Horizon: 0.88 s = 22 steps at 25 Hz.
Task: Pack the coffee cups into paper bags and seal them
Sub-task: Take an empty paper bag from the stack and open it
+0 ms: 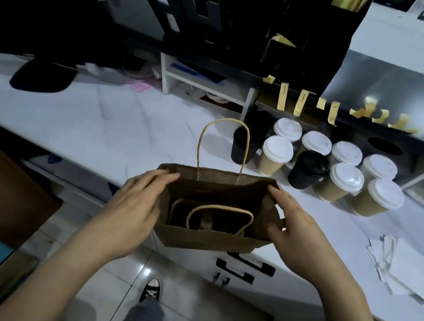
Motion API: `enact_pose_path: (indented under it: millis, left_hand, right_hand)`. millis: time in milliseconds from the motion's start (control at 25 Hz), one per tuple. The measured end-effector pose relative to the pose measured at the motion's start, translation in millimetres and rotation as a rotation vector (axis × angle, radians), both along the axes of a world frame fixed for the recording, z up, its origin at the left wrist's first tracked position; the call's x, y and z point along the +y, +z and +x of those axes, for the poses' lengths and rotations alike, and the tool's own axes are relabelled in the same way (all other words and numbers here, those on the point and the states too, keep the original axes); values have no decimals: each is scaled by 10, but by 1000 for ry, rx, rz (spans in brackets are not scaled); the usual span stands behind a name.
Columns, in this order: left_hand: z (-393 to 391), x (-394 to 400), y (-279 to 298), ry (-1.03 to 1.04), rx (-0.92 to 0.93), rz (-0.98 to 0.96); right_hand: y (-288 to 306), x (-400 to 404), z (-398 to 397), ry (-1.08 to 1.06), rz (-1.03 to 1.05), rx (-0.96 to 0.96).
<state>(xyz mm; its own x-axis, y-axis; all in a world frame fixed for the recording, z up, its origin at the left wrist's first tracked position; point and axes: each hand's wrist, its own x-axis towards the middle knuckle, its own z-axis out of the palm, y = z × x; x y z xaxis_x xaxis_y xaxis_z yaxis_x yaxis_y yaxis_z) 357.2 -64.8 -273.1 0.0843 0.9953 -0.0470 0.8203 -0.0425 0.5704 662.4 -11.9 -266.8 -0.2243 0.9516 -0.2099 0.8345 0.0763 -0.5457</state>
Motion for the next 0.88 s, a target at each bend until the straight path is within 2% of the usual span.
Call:
enact_pose_path:
  millis: [480, 880]
  left_hand:
    - [-1031, 1305, -121, -56, 15, -14]
    - [-1289, 1833, -104, -74, -10, -49]
  right_hand:
    - [-22, 964, -970, -45, -17, -10]
    - [-42, 1506, -1308, -51, -12, 12]
